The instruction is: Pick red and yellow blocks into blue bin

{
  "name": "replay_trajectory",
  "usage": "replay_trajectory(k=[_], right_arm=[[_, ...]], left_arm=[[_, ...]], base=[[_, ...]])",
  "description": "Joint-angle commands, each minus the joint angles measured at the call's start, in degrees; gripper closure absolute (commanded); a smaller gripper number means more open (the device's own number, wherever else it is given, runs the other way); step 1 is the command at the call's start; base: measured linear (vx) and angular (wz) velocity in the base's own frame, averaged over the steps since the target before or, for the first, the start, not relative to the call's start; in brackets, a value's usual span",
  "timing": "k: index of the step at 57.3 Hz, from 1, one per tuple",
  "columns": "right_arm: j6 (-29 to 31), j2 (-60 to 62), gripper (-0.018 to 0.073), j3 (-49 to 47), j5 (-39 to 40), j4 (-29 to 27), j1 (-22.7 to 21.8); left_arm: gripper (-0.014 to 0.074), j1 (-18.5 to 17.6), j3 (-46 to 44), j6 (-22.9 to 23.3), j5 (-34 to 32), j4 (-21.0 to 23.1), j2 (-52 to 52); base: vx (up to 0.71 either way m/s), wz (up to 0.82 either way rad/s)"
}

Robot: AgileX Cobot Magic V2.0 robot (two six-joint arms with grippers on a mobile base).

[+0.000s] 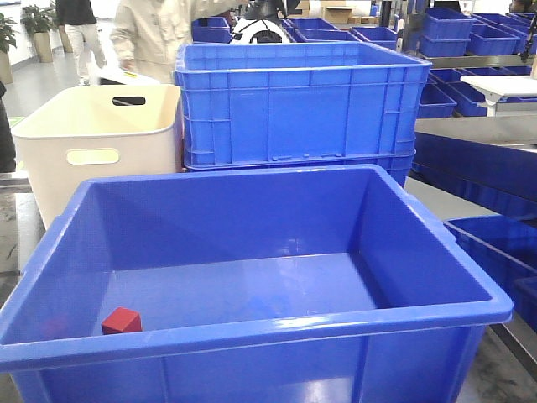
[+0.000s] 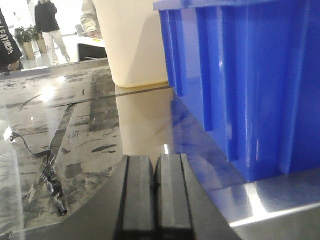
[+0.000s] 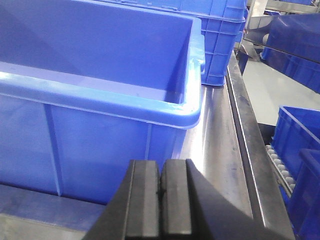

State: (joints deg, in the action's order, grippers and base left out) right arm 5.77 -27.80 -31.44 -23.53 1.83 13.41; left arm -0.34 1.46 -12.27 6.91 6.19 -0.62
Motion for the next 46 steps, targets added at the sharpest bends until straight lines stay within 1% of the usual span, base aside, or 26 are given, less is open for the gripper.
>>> replay_trajectory(k=[1,35,39,42,46], right_arm=[[0.1,-0.2,0.057,-1.7,4.5,0.4,-0.1],[0.1,-0.1,0.057,-1.2,4.8,0.7,-0.1],[0.1,0.8,0.057,0.8,5.5,0.6,-0.1],[0.1,2.7,0.057,3.8,7.6,0.4,-0.2],[0.0,6.9,0.057,10.5,12.1,-0.4,-0.3]], left_arm=[[0.0596,0.1,-0.9,0.0,-4.2,0.1,-0.4],[0.0594,0.1,-0.9,0.0,-4.2,0.1,-0.4],[0.0594,0.1,-0.9,0.0,-4.2,0.1,-0.4],[0.0594,0.1,-0.9,0.0,-4.2,0.1,-0.4],[0.0594,0.1,-0.9,0.0,-4.2,0.1,-0.4]], base=[[0.0,0.0],[0.0,0.0],[0.0,0.0],[0.0,0.0],[0.0,0.0]])
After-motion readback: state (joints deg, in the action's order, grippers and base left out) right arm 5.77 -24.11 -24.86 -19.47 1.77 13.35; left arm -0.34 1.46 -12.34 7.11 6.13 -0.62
